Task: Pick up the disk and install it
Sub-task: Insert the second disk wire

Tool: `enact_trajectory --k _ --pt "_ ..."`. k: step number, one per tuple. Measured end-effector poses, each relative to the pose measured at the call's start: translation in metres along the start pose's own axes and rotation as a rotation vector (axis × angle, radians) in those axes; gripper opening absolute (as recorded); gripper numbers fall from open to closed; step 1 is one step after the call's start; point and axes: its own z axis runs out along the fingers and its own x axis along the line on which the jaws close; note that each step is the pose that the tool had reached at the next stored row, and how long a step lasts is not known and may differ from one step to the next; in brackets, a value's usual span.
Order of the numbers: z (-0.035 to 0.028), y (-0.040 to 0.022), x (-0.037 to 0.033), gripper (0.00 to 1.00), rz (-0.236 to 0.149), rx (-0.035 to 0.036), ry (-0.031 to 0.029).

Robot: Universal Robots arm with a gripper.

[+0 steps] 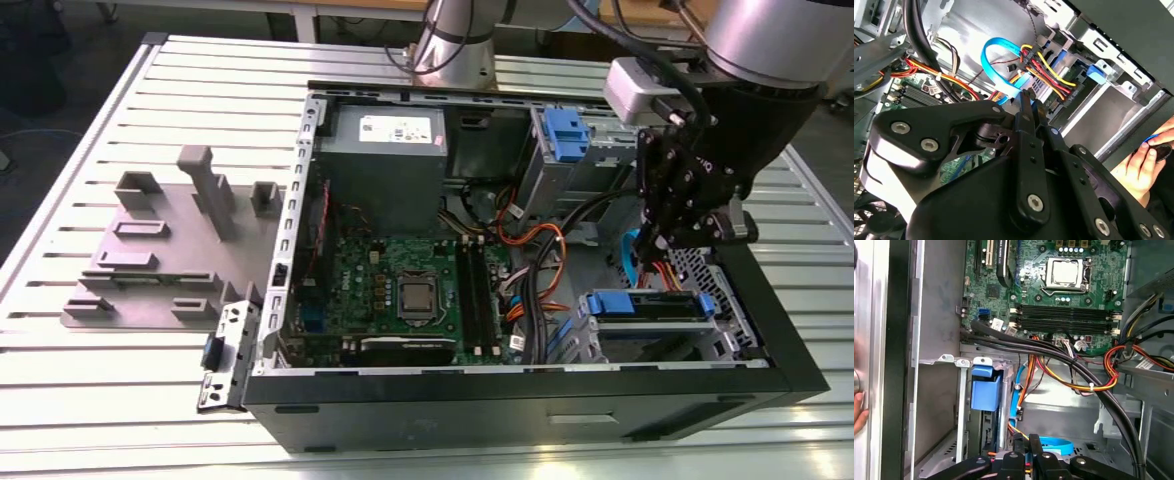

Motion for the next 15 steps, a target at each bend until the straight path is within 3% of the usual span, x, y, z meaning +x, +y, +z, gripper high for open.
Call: enact_trajectory --k 15 --pt "0.0025 0.0013 0.0177 0.16 0.0 0.0 0.0"
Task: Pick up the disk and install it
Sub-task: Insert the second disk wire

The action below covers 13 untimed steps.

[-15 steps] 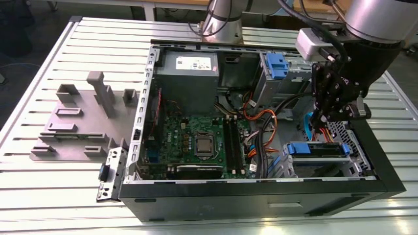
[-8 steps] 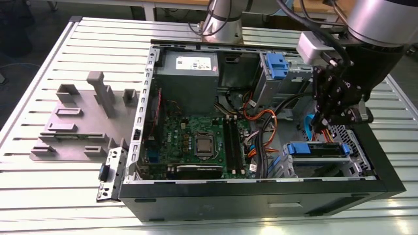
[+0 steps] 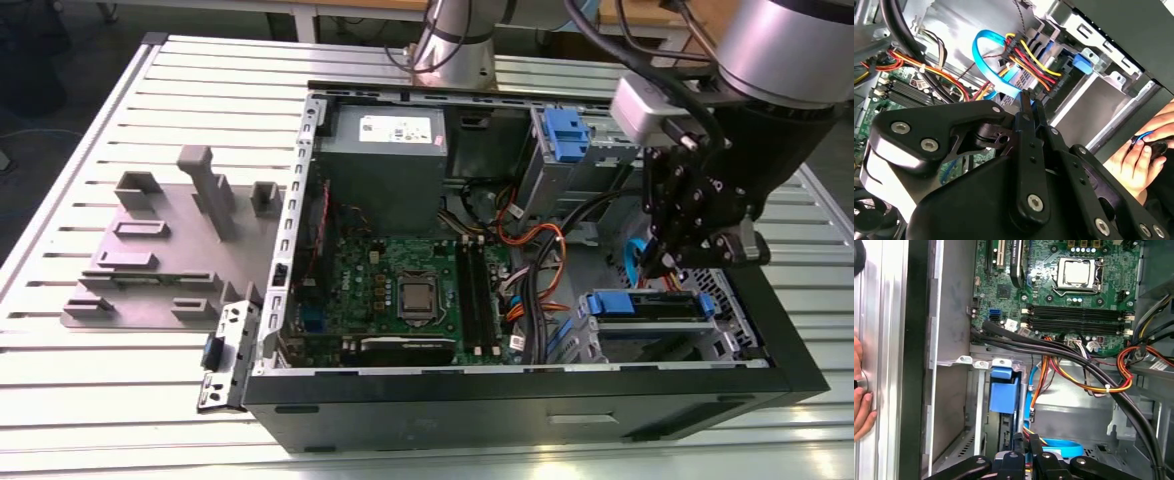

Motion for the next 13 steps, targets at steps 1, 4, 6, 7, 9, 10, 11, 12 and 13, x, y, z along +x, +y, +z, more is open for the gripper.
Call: enact_trajectory --k 1,4,6,7,9,10,11,12,13 --pt "0.0003 0.0001 0.0014 0.16 0.0 0.0 0.0" --pt "0.0012 0.0005 0.0056 0.16 0.0 0.0 -0.0001" --pt "0.0022 0.0007 0.0092 0.16 0.0 0.0 -0.0001" --pt "0.0028 0.0009 0.011 0.16 0.0 0.0001 -0.002" --pt "0.0039 0.0012 0.0137 0.16 0.001 0.0012 -0.0169" --pt "0.0042 0.0013 0.0151 0.16 0.001 0.0018 -0.0249" --pt "0.0045 0.0014 0.016 0.16 0.002 0.002 -0.0266" --pt "0.0045 0.0015 0.0166 0.16 0.002 0.0022 -0.0265" --pt "0.0045 0.0015 0.017 0.16 0.001 0.0024 -0.0264"
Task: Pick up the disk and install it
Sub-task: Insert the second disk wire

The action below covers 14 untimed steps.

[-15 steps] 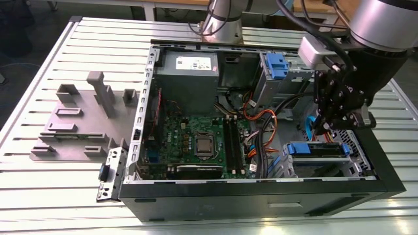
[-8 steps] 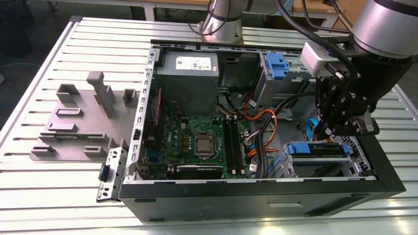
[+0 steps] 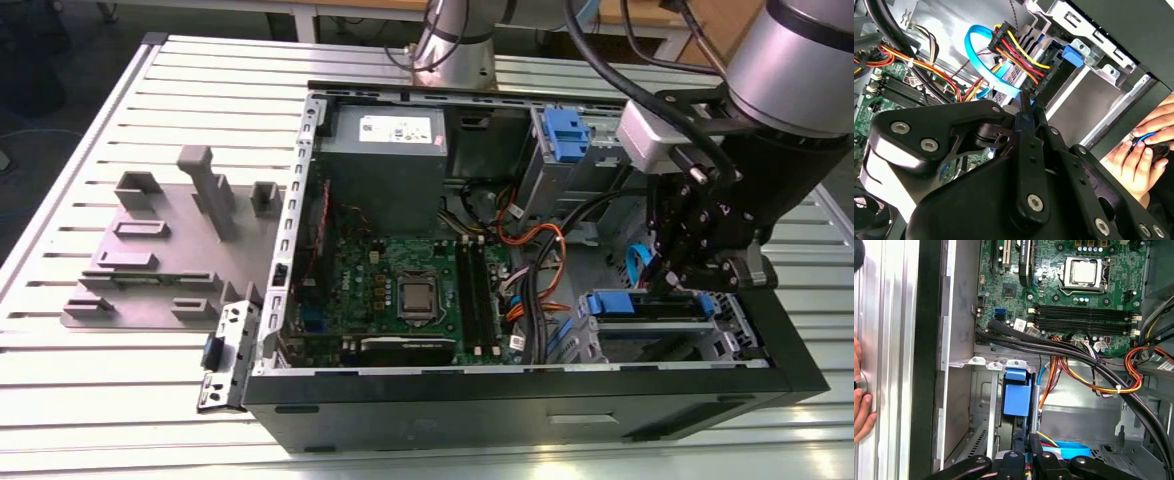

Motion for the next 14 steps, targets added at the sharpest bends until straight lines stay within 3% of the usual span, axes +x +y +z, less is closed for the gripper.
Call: enact_trajectory --k 8,14 --pt "0.0004 0.0015 0.0013 0.16 -0.015 0.0055 -0.0007" --pt "0.0006 0.0018 0.0033 0.16 -0.016 0.0056 -0.0008"
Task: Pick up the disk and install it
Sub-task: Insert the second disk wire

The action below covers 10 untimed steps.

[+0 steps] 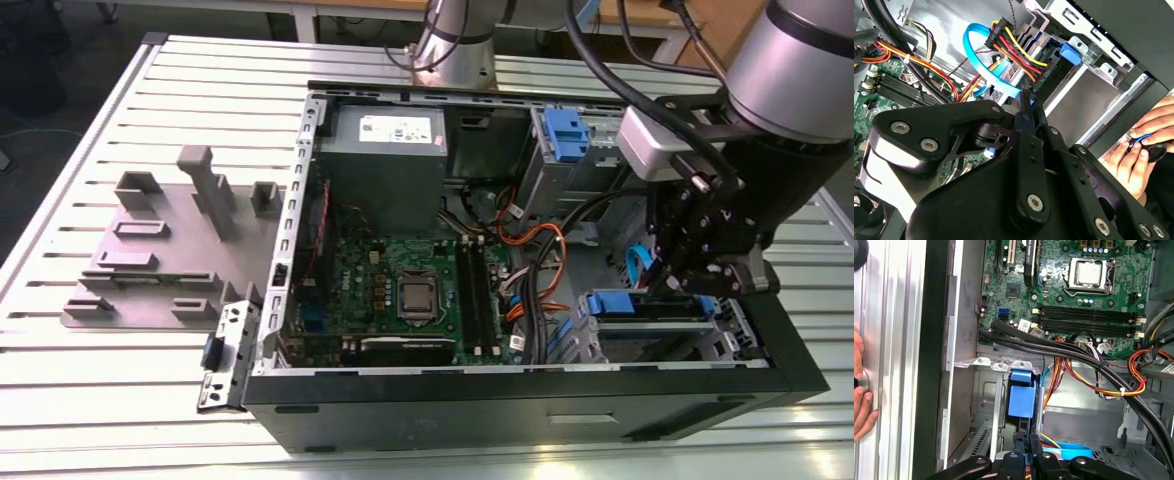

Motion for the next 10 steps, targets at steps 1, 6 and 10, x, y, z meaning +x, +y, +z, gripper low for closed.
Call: enact_trajectory --k 1,6,10 --pt "0.0001 0.0 0.0002 0.16 0.001 0.0 0.0" --pt "0.0002 -0.0001 0.0017 0.16 0.009 -0.0007 0.0006" --pt "0.0003 -0.0003 0.0018 0.16 0.013 -0.001 0.0009"
